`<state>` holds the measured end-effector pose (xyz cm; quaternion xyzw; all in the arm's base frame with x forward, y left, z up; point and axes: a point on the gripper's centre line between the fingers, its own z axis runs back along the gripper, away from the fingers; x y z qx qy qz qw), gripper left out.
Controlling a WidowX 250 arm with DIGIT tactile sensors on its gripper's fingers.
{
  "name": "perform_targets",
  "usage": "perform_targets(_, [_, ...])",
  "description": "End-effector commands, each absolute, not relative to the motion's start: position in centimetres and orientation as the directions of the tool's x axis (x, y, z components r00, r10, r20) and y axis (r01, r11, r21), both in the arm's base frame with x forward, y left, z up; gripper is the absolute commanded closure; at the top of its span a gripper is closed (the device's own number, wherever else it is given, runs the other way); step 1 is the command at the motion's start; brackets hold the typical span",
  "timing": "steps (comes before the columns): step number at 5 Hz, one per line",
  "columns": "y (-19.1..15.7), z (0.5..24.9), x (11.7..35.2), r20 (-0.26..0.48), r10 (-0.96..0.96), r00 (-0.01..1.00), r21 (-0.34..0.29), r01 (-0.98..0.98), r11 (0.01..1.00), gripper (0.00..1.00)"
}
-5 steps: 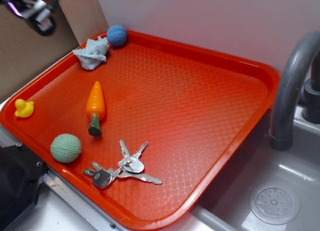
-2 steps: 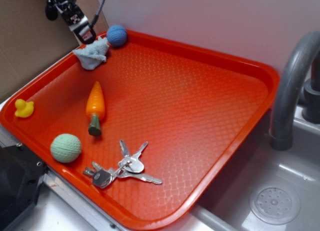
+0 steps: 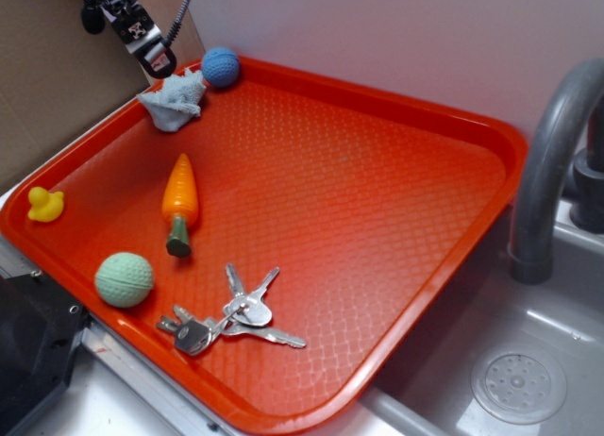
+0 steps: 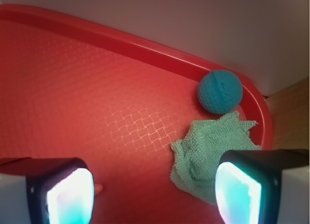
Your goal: Grab the blue ball.
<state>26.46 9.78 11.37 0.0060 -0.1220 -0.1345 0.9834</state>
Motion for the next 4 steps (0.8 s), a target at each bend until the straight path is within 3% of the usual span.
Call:
perform_targets(1, [11.8, 10.3, 29.8, 0.314, -0.242, 0.918, 0.059, 0.236, 0.97, 0.0])
perform_targets(2, [12.5, 9.6, 31.1, 0.344, -0.249, 0.905, 0.085, 0.234, 0.968, 0.0])
perform_targets(4, [13.7, 7.9, 31.8, 0.307, -0.243, 0.92, 0.113, 0.219, 0.969, 0.0])
